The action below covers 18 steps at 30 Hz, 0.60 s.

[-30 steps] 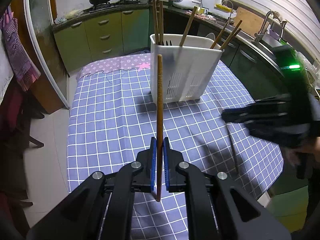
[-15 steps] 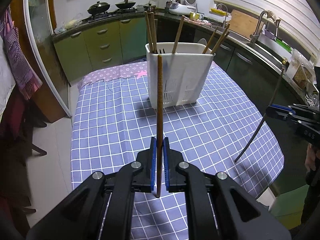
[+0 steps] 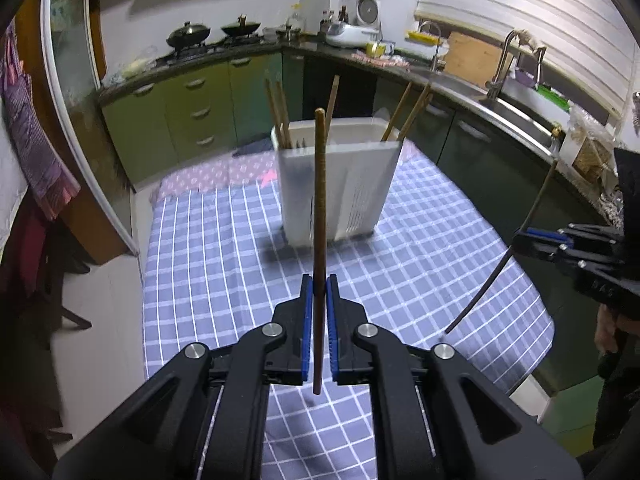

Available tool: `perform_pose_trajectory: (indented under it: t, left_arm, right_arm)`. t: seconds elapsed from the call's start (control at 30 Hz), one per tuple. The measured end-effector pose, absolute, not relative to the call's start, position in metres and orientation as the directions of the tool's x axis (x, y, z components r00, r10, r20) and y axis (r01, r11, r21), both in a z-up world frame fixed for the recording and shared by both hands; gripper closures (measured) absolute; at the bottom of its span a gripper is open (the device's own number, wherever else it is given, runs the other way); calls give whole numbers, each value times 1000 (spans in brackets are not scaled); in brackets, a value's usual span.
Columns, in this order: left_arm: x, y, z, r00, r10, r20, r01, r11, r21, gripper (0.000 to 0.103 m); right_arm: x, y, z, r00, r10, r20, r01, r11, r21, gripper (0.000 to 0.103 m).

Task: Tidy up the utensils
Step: 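Carry both chopsticks to the white holder and open both tools to drop them in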

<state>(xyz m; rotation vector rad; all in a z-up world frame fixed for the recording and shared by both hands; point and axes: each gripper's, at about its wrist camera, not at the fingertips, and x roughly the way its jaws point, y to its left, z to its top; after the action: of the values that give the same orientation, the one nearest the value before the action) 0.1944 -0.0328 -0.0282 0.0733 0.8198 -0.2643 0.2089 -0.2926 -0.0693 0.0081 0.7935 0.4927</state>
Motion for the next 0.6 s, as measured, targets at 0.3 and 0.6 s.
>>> perform_pose_trajectory:
  t: [0.3,0.6]
  left_arm:
    - [215,-40,42,760,-230,-607,256,966,-45,96]
    - [239,-43,103,861,-237,-451,236,970,-61,96]
  right_arm:
    - [220,-285,2,684,468,-560,-464,871,160,96]
    - [245,-268,70,760,508,-405,-494,857,147,96]
